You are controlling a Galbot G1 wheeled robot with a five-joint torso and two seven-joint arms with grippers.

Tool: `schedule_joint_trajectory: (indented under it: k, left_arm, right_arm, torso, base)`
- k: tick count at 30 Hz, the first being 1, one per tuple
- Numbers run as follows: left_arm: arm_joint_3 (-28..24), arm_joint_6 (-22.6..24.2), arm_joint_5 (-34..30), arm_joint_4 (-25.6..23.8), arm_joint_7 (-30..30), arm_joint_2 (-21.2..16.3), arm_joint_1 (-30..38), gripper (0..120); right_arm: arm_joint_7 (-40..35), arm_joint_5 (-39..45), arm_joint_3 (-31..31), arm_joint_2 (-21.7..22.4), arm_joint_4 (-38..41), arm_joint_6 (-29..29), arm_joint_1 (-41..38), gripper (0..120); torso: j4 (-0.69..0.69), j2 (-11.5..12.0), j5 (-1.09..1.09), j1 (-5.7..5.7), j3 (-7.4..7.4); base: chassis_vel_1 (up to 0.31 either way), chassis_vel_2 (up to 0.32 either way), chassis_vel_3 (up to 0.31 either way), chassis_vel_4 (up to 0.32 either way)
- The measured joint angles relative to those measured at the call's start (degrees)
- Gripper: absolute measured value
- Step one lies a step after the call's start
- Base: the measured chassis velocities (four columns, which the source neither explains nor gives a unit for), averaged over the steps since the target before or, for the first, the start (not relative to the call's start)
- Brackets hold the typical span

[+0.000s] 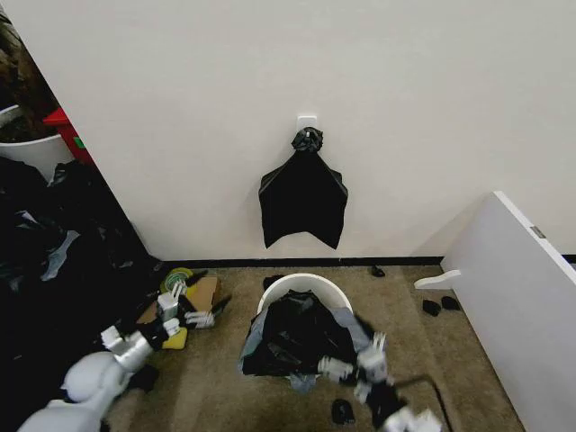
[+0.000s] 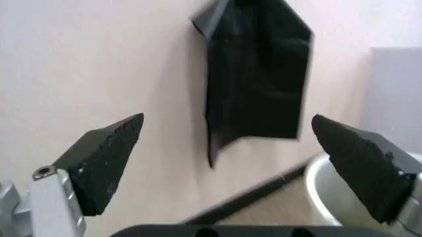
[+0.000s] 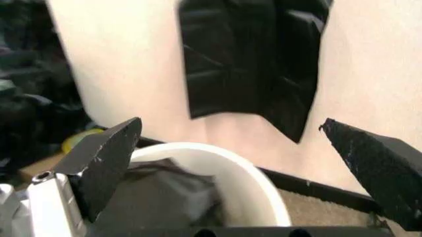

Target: Place the garbage bag over the trash bin.

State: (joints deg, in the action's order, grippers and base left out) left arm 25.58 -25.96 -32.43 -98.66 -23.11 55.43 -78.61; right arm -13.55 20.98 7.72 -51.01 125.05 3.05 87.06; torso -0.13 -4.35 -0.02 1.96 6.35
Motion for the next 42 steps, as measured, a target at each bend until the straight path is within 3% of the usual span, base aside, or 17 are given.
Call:
schedule_joint_trajectory:
  k: [3, 5, 6, 8, 11, 17, 19, 23, 25, 31, 35, 37, 38, 42]
  left_arm:
    - [0.15, -0.22, 2.80, -4.18, 2.94, 2.27, -2.76, 100]
    - [0.23, -0.30, 3.69, -4.85, 3.46, 2.68, -3.37, 100]
    - [0.38, -0.57, 6.00, -6.05, 5.56, 3.38, -4.72, 100]
    - [0.43, -0.59, 6.82, -6.33, 6.56, 3.50, -5.08, 100]
    - [0.47, -0.59, 10.64, -8.09, 12.19, 3.88, -7.92, 100]
    - [0.41, -0.59, 12.91, -9.34, 14.62, 5.16, -10.11, 100]
    - [0.63, -0.11, 13.11, -10.54, 18.14, 9.24, -11.64, 100]
    - [0.70, 0.72, 12.30, -11.32, 20.71, 11.22, -12.32, 100]
    - [0.88, 1.42, 12.18, -11.93, 22.15, 11.73, -12.74, 100]
    - [1.23, 2.34, 12.19, -12.21, 23.23, 11.60, -12.66, 100]
    - [1.23, 2.87, 12.25, -12.15, 24.05, 11.56, -12.45, 100]
    - [1.22, 2.91, 12.27, -12.12, 24.13, 11.56, -12.44, 100]
    - [1.13, 3.06, 12.41, -12.02, 24.40, 11.60, -12.44, 100]
    - [0.98, 3.54, 12.65, -11.95, 25.15, 11.79, -12.34, 100]
  right_arm:
    - [1.13, 10.43, -1.41, 1.76, -4.39, -11.30, -10.61, 100]
    - [1.99, 12.38, -2.06, 1.87, -5.90, -14.09, -13.63, 100]
    - [5.19, 15.10, -3.24, 1.84, -9.25, -19.56, -19.66, 100]
    - [6.34, 15.39, -3.40, 1.79, -10.02, -20.92, -20.94, 100]
    - [16.75, 15.00, -4.57, 0.76, -15.97, -31.42, -29.26, 100]
    - [19.48, 12.92, -6.26, -0.54, -20.28, -34.80, -33.90, 100]
    - [23.58, 7.49, -8.10, -2.91, -26.82, -36.51, -38.88, 100]
    - [25.18, 5.03, -8.82, -4.57, -29.85, -36.87, -40.99, 98]
    - [27.86, 2.00, -9.38, -5.71, -32.23, -37.64, -42.63, 86]
    - [29.48, 0.33, -10.18, -6.49, -33.65, -38.29, -43.91, 71]
    - [29.81, -0.49, -10.86, -6.71, -34.34, -38.64, -44.26, 52]
    - [29.84, -0.55, -10.95, -6.71, -34.42, -38.68, -44.28, 50]
    - [29.92, -0.73, -11.28, -6.70, -34.65, -38.74, -44.32, 41]
    - [29.97, -0.74, -11.73, -6.43, -34.66, -38.75, -44.21, 29]
  torso:
    - [-0.02, 0.00, 0.01, 0.00, 0.00]
    - [-0.01, 0.00, 0.02, 0.00, 0.00]
    - [0.01, 0.00, 0.00, 0.00, 0.01]
    - [0.01, 0.00, 0.00, 0.00, 0.01]
    - [-0.02, 0.00, -0.01, 0.00, 0.01]
    - [0.00, 0.00, -0.03, 0.00, 0.01]
    - [-0.02, 0.00, -0.03, 0.00, 0.01]
    - [0.00, 0.00, -0.01, 0.00, 0.00]
    - [-0.01, 0.00, -0.02, 0.00, 0.00]
    - [-0.01, 0.00, -0.02, 0.00, 0.00]
    - [-0.02, 0.00, -0.02, 0.00, 0.00]
    - [-0.02, 0.00, -0.02, 0.00, 0.00]
    - [-0.02, 0.00, -0.02, 0.00, 0.00]
    - [0.00, 0.00, -0.02, 0.00, 0.00]
  base:
    - [0.000, 0.000, 0.000, 0.000]
    - [0.000, 0.000, 0.000, 0.000]
    - [0.000, 0.000, 0.000, 0.000]
    - [0.000, 0.000, 0.000, 0.000]
    - [0.000, 0.000, 0.000, 0.000]
    - [0.000, 0.000, 0.000, 0.000]
    - [0.000, 0.000, 0.000, 0.000]
    - [0.000, 0.000, 0.000, 0.000]
    - [0.000, 0.000, 0.000, 0.000]
    - [0.000, 0.000, 0.000, 0.000]
    - [0.000, 0.000, 0.000, 0.000]
    - [0.000, 0.000, 0.000, 0.000]
    - [0.000, 0.000, 0.000, 0.000]
    - [0.000, 0.000, 0.000, 0.000]
